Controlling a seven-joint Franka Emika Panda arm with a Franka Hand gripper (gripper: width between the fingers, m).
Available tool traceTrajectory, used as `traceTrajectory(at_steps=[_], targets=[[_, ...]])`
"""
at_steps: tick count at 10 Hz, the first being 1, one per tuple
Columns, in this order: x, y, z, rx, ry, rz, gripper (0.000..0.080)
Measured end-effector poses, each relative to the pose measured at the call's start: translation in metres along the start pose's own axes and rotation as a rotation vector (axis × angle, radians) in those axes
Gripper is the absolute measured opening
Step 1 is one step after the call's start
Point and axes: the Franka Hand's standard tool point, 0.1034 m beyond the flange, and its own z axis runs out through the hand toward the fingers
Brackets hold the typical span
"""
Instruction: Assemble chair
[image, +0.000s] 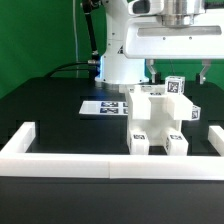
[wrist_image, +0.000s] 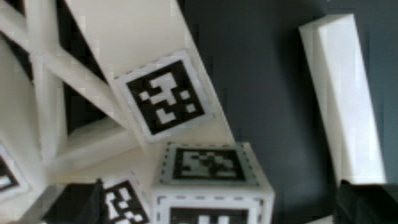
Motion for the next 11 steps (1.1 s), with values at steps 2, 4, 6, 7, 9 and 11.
traceTrajectory(at_steps=[2,4,6,7,9,11], targets=[[-0.0008,-0.0021,0.0002,-0.004,0.002,-0.204,0.0649],[-0.001,-0.0018,0.0005,-0.004,0.0,-0.382,0.0649],[-0.0002,0.0002,0.0003,-0.007,0.0,-0.533,0.0649],[0.0002,0.001,0.0003,-0.012,0.0,-0.617,0.0649],[0.001,0.0016,-0.0002,-0.024,-0.002,-0.762,0.0649],[0.0021,0.0046,-0.0003,-0.034,-0.005,-0.918,0.0649]])
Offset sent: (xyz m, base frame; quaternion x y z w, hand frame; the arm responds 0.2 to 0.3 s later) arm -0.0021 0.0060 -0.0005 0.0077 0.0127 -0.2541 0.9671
